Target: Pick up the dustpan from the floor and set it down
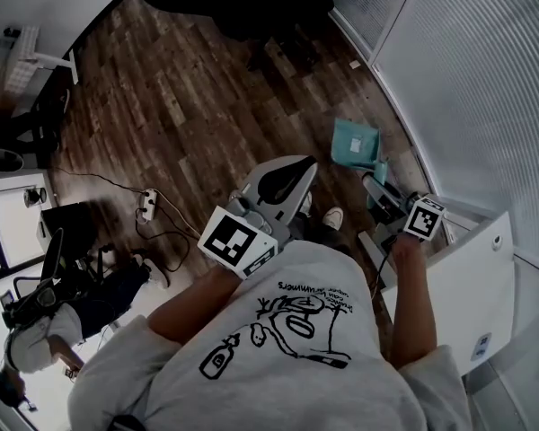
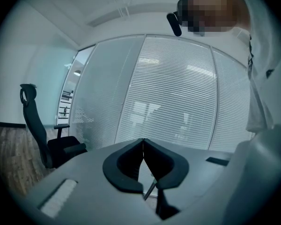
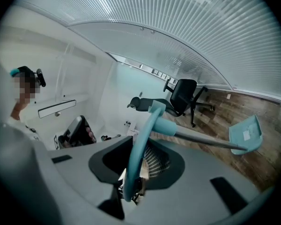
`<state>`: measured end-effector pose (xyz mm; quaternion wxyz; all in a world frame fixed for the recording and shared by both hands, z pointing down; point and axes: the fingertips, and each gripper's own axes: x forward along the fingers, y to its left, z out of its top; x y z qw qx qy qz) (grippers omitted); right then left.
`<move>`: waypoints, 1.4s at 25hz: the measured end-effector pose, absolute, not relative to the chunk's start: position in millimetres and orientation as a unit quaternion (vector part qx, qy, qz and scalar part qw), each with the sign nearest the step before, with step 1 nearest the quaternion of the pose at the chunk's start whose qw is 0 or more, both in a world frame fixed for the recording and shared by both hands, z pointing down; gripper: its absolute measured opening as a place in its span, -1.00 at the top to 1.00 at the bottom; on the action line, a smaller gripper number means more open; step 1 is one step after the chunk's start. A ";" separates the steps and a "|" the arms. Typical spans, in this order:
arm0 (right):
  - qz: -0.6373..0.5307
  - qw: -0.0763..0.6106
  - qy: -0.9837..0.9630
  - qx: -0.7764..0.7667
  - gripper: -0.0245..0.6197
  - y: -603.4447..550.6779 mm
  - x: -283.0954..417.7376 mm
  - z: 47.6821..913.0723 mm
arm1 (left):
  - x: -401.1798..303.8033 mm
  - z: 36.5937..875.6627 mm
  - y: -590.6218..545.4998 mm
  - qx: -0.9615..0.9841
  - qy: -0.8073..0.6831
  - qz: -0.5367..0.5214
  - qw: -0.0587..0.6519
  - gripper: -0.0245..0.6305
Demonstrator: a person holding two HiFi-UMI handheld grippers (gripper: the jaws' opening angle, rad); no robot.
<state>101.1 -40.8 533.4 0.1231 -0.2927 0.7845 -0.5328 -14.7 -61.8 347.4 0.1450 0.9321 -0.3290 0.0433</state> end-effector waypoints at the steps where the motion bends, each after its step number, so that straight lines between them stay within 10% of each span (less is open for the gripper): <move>1: -0.534 0.121 0.784 -0.293 0.71 -44.3 102.0 539.3 | -14.2 348.4 -65.3 0.932 -0.330 0.044 0.146 0.92; 35: -0.585 0.110 0.738 -0.318 0.75 -79.0 120.2 696.7 | -16.2 377.6 -63.1 0.923 -0.338 0.082 0.167 0.92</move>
